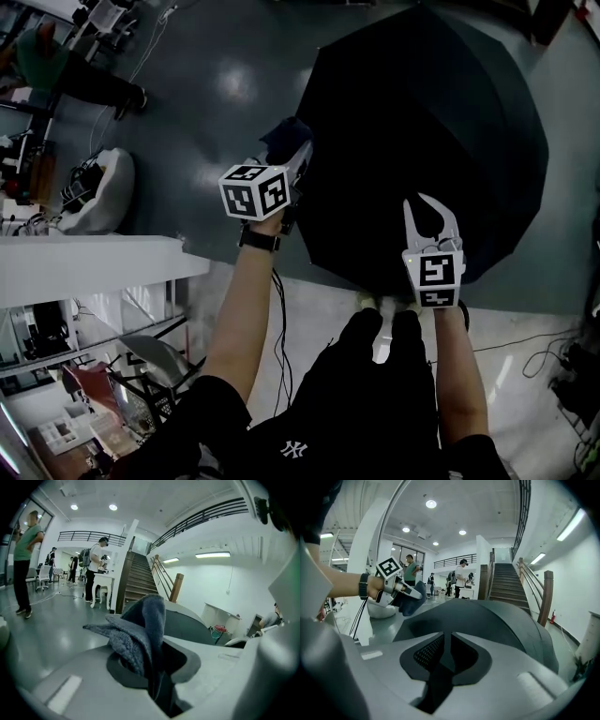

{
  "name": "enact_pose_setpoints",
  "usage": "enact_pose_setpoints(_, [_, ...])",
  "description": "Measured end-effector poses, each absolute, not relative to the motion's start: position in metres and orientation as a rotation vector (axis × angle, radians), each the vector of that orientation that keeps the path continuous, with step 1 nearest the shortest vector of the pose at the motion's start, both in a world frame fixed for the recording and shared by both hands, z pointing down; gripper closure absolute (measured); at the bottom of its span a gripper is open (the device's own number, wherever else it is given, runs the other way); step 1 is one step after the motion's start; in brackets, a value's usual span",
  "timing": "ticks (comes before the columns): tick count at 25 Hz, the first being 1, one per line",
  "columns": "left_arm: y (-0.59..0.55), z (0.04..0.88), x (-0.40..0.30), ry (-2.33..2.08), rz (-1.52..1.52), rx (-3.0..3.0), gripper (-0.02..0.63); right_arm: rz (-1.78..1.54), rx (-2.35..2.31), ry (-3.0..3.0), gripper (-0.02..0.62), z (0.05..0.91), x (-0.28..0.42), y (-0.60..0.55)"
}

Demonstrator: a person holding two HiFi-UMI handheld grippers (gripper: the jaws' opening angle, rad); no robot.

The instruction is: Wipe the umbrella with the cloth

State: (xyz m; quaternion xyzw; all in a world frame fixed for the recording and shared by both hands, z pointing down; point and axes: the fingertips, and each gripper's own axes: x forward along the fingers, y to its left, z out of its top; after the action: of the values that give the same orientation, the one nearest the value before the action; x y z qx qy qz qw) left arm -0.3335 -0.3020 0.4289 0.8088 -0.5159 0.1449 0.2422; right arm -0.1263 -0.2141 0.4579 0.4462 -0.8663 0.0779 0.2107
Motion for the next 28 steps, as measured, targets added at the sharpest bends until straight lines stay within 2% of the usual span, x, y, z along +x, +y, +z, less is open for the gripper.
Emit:
enact_pose_setpoints(13, [-0.412,0.455,-0.339,-1.494,0.664,2.189,0.439,0.205,1.38,-2.276,0.518,0.497,-0.078,-0.254])
enact_pose_setpoints(28, [-0.397,0.462,-0.24,-1.379,0.931,2.291,0.439,0.313,1.342,-2.316,0.518,0.499,-0.064,-0.243])
